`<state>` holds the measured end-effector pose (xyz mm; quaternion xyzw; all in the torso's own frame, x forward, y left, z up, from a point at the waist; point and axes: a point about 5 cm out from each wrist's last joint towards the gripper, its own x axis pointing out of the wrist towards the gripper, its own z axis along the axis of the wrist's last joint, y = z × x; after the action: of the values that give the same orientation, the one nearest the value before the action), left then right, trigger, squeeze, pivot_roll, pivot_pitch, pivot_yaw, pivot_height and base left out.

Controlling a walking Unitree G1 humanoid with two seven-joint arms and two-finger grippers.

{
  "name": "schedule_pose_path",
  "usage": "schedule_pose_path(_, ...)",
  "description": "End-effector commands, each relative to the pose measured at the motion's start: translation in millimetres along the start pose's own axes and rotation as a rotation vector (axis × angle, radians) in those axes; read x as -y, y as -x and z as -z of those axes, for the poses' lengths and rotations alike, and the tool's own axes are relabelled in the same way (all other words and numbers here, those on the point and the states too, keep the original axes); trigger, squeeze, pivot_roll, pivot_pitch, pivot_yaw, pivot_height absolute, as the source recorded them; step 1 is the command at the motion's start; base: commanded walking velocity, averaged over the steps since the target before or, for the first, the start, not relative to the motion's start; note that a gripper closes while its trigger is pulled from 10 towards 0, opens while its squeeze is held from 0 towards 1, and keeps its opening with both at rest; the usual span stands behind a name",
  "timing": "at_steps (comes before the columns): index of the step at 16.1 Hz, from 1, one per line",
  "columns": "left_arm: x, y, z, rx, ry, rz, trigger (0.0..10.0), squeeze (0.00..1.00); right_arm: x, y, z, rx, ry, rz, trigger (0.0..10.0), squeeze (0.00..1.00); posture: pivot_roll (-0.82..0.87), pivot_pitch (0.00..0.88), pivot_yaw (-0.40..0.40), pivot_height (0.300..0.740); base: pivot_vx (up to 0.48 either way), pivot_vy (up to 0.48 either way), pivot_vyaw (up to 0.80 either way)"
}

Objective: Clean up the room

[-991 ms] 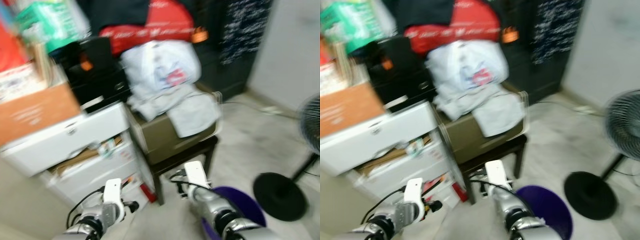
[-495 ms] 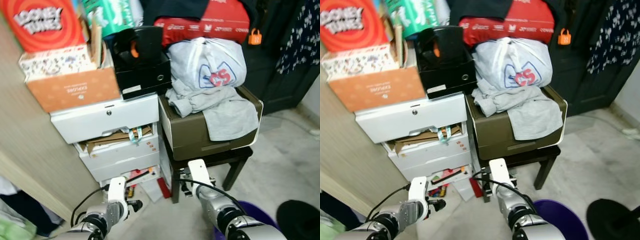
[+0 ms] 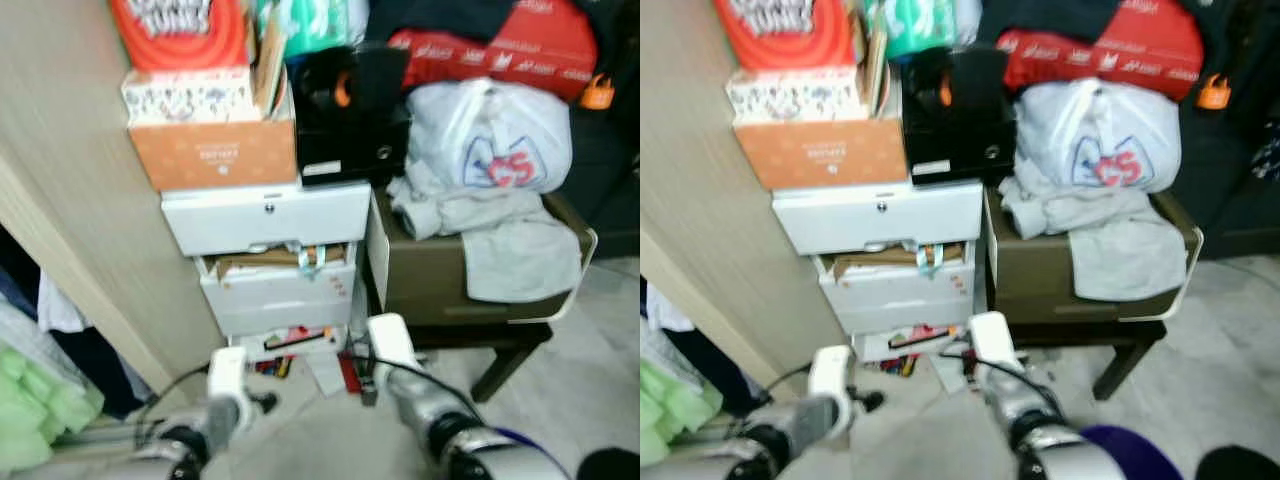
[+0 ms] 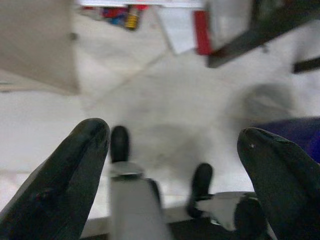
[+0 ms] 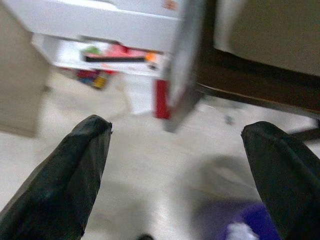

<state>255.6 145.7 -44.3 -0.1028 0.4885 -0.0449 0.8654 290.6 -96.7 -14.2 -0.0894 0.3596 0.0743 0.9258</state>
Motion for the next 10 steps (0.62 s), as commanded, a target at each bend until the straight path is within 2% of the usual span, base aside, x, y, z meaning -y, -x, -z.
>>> schedule_pose_path(1, 5.3, -0.4, -5.7, 0.019, -0.009, 0.009, 10.0, 0.0, 5.0, -0.3, -2.2, 0.008, -0.043, 0.013, 10.0, 0.0, -0.09, 0.0, 0.049, 0.74, 0.0, 0.0, 0.0)
schedule_pose_path(10, 9.7, -0.7, -9.3, 0.033, 0.009, 0.02, 10.0, 0.0, 5.0, -0.5, -6.0, 0.02, -0.064, 0.016, 10.0, 0.0, -0.09, 0.0, 0.04, 0.74, 0.0, 0.0, 0.0)
